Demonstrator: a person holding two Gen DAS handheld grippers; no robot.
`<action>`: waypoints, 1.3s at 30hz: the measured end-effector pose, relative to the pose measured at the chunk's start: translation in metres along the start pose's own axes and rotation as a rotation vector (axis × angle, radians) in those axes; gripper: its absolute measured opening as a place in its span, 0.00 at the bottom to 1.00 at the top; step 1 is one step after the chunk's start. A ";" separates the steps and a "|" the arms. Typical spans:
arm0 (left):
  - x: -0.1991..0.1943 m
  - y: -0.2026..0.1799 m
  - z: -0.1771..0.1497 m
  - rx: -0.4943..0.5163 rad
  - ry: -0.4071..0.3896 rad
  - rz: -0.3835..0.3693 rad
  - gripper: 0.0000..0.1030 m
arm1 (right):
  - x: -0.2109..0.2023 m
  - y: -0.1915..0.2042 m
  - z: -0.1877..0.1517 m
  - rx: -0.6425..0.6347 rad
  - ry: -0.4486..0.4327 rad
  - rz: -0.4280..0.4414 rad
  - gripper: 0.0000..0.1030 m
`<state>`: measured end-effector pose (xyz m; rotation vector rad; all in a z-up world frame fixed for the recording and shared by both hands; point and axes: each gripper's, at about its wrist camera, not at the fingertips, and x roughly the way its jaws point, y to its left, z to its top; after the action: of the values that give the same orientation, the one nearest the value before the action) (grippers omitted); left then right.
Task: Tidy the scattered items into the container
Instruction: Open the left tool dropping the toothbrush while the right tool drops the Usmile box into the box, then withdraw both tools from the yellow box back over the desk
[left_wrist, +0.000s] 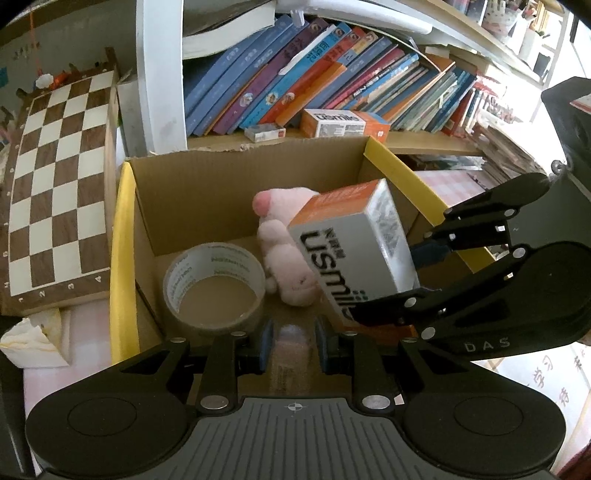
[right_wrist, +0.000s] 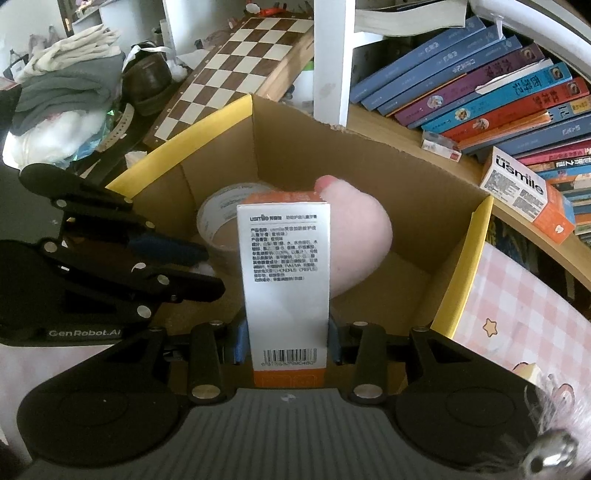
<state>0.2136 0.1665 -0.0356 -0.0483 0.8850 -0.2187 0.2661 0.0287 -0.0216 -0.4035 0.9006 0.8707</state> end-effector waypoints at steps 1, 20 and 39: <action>-0.001 0.000 0.000 0.001 -0.002 0.000 0.25 | -0.001 0.000 0.000 0.001 -0.003 0.000 0.38; -0.039 -0.013 -0.002 0.008 -0.095 0.027 0.58 | -0.044 -0.001 -0.004 0.078 -0.102 -0.055 0.61; -0.084 -0.029 -0.032 -0.024 -0.172 0.038 0.64 | -0.098 0.020 -0.044 0.156 -0.191 -0.126 0.70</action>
<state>0.1324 0.1569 0.0124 -0.0721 0.7164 -0.1660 0.1965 -0.0346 0.0334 -0.2344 0.7520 0.7054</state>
